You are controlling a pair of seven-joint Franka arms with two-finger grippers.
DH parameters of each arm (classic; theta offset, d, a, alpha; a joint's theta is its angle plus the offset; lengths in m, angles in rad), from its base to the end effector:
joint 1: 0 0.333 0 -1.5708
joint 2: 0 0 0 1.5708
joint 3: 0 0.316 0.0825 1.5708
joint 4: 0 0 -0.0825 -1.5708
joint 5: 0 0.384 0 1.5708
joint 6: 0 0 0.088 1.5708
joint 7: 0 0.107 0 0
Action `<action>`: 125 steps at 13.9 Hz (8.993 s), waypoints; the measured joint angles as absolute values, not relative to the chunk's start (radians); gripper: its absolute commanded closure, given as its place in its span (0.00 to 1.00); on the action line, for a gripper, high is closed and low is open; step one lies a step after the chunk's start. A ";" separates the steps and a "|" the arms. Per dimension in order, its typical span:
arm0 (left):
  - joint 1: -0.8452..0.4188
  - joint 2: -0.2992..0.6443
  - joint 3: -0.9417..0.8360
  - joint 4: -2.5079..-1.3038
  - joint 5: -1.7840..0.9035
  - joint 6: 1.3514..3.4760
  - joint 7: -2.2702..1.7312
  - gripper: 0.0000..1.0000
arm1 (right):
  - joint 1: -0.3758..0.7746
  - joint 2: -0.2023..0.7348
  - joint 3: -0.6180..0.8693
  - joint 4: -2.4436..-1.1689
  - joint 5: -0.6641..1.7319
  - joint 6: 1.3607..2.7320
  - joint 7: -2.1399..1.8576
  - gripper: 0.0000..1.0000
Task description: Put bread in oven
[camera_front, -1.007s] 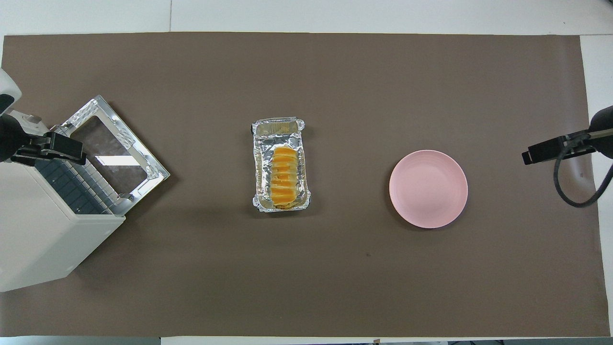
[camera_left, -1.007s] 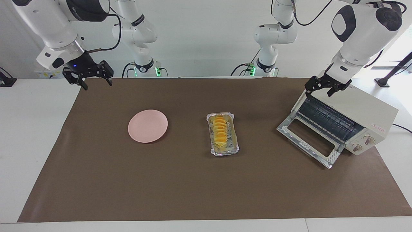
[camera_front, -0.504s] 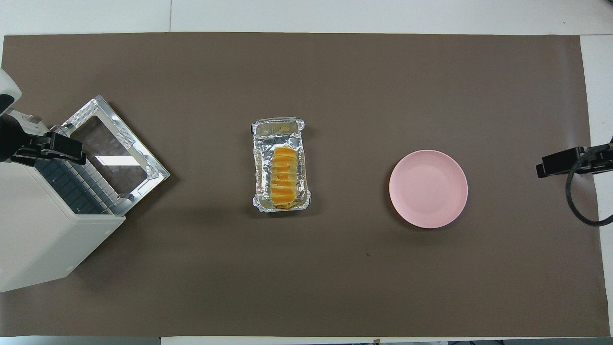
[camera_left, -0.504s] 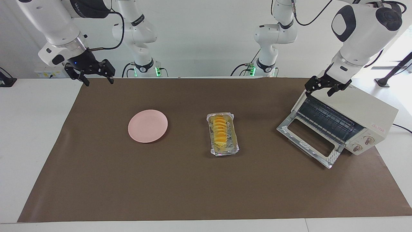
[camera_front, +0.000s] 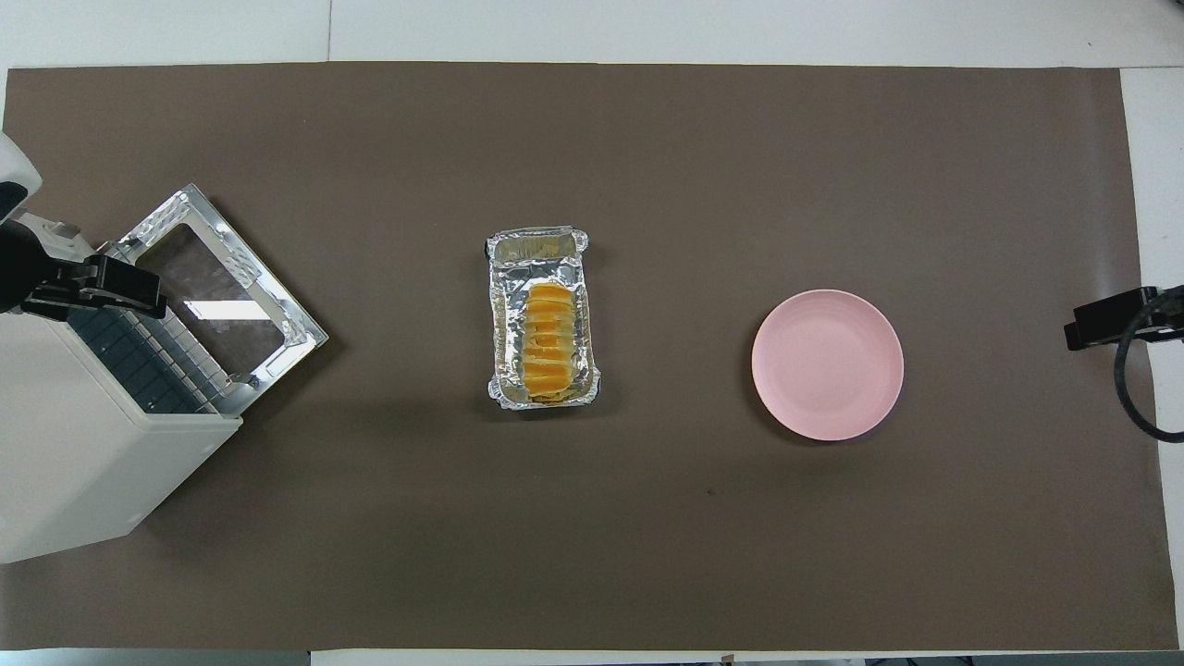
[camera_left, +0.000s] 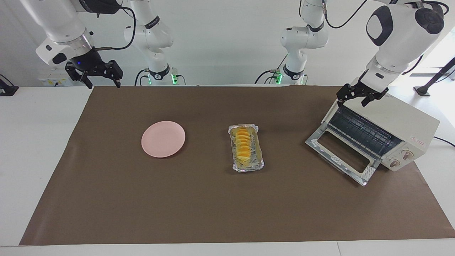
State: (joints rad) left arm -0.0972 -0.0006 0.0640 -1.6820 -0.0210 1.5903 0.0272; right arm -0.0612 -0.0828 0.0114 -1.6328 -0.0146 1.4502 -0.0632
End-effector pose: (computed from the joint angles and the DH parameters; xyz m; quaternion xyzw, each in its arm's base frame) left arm 0.5506 -0.0205 0.5741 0.9985 -0.0295 -0.0456 0.0104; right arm 0.5145 -0.0271 0.6300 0.9987 0.0061 -0.0502 0.0049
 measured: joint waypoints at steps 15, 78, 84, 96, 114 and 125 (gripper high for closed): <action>-0.097 -0.001 0.064 -1.682 -0.021 1.590 0.027 0.00 | -0.060 -0.077 0.016 -1.628 0.035 1.475 -0.033 0.00; -0.768 0.603 0.053 -1.440 -0.020 1.956 -0.686 0.35 | -0.059 -0.077 0.015 -1.631 0.035 1.463 -0.032 0.00; -0.768 0.609 0.053 -1.434 -0.018 1.971 -0.686 1.00 | -0.059 -0.077 0.015 -1.631 0.035 1.463 -0.032 0.00; -0.763 0.607 0.267 -1.292 -0.018 1.727 -0.832 1.00 | -0.059 -0.077 0.015 -1.631 0.035 1.463 -0.032 0.00; -0.402 0.561 0.403 -1.332 -0.064 1.616 -0.634 1.00 | -0.059 -0.077 0.015 -1.631 0.035 1.463 -0.032 0.00; -0.384 0.515 0.481 -1.402 -0.062 1.595 -0.558 1.00 | -0.059 -0.077 0.015 -1.631 0.035 1.463 -0.032 0.00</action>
State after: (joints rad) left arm -0.3836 0.5150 0.4807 -1.4024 -0.0618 1.5955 -0.5582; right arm -0.0587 -0.0767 0.0152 -1.6313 0.0352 1.4632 -0.0320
